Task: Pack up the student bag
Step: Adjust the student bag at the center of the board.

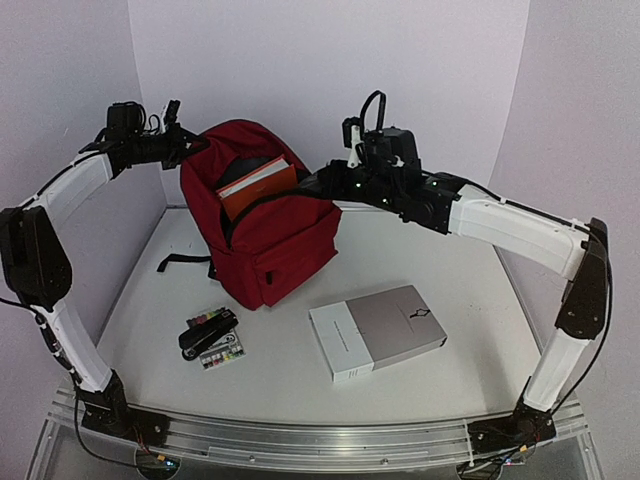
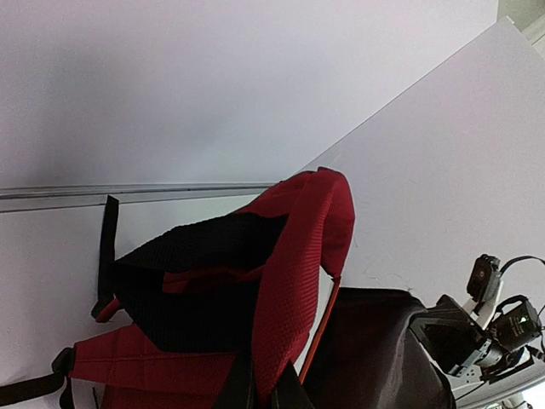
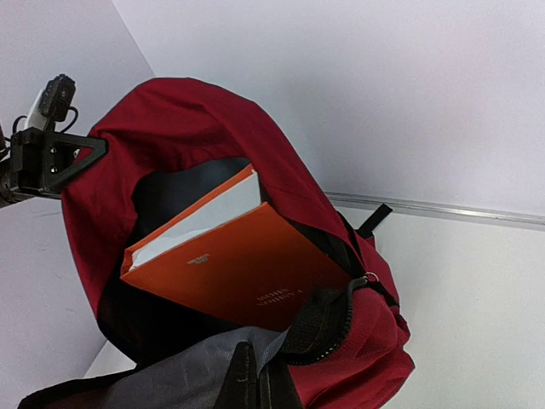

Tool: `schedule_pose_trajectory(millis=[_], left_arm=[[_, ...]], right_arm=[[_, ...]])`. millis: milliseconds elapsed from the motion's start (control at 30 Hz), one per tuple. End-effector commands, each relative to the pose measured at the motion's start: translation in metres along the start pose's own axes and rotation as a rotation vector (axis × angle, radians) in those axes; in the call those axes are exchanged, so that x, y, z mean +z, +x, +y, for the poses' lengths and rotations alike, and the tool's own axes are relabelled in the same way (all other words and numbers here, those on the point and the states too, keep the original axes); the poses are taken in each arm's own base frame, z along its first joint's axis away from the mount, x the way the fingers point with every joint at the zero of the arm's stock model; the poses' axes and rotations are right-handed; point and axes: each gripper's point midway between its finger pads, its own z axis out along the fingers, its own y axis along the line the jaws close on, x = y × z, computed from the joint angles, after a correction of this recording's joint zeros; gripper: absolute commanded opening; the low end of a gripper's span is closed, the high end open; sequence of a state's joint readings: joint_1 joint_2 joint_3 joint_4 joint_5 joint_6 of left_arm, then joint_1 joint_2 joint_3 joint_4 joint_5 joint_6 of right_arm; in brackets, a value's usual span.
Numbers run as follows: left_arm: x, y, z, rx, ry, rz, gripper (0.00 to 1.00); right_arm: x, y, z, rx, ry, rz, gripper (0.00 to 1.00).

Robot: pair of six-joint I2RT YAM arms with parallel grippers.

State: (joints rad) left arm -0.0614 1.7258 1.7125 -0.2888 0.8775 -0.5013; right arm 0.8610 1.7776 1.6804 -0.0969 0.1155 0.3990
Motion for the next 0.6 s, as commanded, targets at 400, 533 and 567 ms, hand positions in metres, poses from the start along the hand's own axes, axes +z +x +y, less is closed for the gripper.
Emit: schedule_pose_trajectory(millis=[400,533,567], left_arm=[[0.031,0.012,0.004,0.027,0.065,0.052,0.12],[0.036,0.02,0.003,0.022,0.081,0.066,0.43],[0.035,0.02,0.001,0.027,0.083,0.065,0.5]], right_arm=[[0.017,0.019,-0.014,0.082,0.02,-0.009,0.27],[0.023,0.032,-0.017,0.079,0.029,0.028,0.44],[0.023,0.033,-0.018,0.078,0.036,0.032,0.45]])
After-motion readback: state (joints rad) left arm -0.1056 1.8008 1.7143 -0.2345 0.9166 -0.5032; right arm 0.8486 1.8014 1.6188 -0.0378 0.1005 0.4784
